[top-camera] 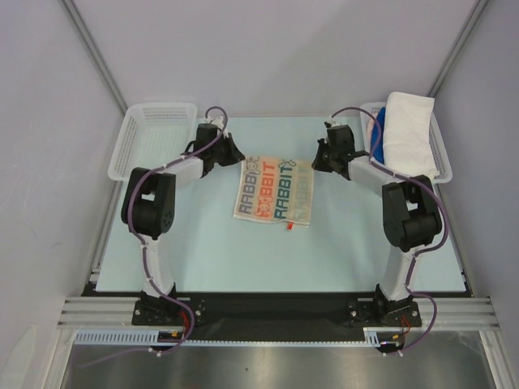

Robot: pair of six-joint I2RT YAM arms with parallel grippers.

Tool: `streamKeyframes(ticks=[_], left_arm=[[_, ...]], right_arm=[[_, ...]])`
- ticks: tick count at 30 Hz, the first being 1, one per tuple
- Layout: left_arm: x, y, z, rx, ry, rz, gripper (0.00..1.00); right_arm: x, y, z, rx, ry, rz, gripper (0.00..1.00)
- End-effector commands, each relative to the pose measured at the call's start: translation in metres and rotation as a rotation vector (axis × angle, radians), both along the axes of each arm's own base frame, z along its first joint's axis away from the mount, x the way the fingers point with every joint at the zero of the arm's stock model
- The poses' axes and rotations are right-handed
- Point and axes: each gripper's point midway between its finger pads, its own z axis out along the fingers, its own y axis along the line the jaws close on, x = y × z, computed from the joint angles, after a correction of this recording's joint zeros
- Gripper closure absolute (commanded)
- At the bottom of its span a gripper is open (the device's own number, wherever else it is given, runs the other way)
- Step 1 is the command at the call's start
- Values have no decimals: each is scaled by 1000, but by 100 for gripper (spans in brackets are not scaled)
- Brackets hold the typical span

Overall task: Fold and stack the towels
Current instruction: Fold the towel

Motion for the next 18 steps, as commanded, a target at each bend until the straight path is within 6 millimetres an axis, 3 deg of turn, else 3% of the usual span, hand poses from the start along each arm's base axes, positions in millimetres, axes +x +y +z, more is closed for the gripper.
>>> streamKeyframes(ticks=[1, 12, 18], left_arm=[[-4, 7, 38, -43, -95, 31, 100], [-50, 5, 44, -39, -107, 72, 100], [-73, 17, 34, 35, -93, 127, 100]], right_arm=[[-7, 3, 24, -1, -66, -6, 94], [-47, 7, 24, 12, -43, -10, 95], [-68, 3, 21, 1, -37, -26, 95]])
